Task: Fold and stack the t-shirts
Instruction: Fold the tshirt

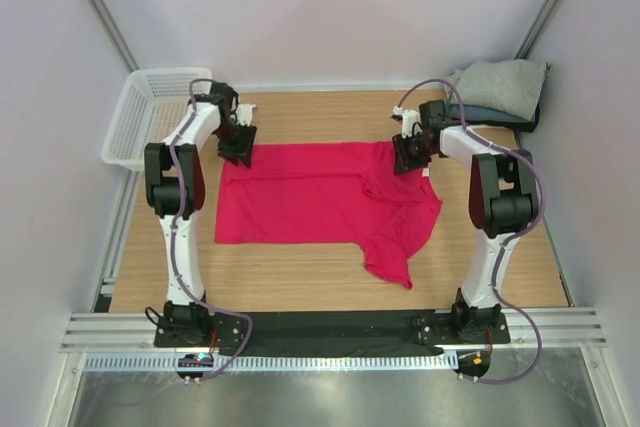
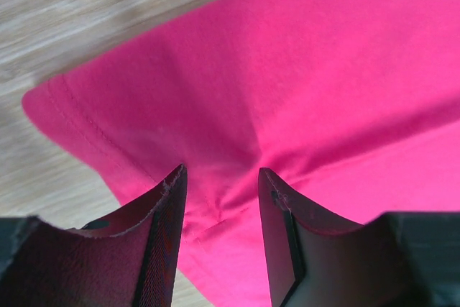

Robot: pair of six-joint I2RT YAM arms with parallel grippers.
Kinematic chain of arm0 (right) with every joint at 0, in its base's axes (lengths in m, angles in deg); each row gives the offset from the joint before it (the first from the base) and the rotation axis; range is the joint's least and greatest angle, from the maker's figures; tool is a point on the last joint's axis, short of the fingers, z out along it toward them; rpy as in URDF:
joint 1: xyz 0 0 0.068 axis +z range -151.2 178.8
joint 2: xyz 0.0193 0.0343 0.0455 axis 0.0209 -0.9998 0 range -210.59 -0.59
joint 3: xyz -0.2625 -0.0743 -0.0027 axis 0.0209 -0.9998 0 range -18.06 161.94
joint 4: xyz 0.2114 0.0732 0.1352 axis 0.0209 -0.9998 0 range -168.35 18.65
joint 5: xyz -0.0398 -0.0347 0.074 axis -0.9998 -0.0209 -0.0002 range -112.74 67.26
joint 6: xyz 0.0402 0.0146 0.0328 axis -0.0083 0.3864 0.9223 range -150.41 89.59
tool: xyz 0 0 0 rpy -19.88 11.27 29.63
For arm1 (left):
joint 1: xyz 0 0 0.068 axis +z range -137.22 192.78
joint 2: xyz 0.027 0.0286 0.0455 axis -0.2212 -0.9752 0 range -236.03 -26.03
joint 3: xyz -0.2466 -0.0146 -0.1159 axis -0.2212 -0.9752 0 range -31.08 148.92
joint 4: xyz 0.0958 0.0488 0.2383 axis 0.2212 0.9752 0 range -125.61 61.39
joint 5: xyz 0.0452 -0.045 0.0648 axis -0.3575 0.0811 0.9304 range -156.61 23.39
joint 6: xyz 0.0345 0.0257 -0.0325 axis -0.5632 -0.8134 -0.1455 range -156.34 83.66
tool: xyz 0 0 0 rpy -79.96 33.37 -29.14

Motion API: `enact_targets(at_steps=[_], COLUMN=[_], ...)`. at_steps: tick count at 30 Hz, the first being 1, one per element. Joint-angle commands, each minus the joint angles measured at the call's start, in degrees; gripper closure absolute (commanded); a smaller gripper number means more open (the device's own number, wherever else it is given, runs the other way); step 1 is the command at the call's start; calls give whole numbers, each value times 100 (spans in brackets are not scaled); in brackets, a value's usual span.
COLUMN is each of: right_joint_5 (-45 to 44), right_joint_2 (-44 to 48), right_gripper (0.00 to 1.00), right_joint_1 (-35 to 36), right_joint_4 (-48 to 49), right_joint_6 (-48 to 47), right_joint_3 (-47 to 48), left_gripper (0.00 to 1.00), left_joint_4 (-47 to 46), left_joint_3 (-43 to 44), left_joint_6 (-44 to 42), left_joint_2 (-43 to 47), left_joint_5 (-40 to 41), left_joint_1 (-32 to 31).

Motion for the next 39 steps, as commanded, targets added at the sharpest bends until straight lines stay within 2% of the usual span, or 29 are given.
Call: enact_targets(at_steps=[1,12,19,26,30,31,34,36,39], right_joint_5=[-309,-985,-1030,-1056,-1012,-986,-819,-713,-791], right_joint_2=[-227,-1054,-1423,-1485,-669,-137,919,1422,2231], right_gripper=[66,65,65,64,62,62,59,57,55], right_joint_1=[-123,-246,-264,-263,-272,-264,-263,-263,-263], right_joint_4=[39,-31,56,39,-102,-102,-40,-93,-338], right_joint_6=[5,-188,-180,-250,-626,-724,-1259,-1558,-2112], right_joint_3=[350,1185,1624,1906,1758,1513,768,100,-674], left_gripper=[54,51,48,46,46,46,44,37,34], left_joint_4=[309,371,415,265,126,98,116,160,177], left_joint_3=[432,1205,2478,3025,2780,2605,2254,1972,930], left_joint_6=[3,118,21,-84,91,100,39,12,-14], left_joint_2=[-177,-994,-1680,-1813,-830,-297,548,902,1465], left_joint_5=[130,332,534,920,1332,1334,1317,1282,1019], left_joint_1=[-10,-45,-168,-370,-563,-599,-669,-660,-652])
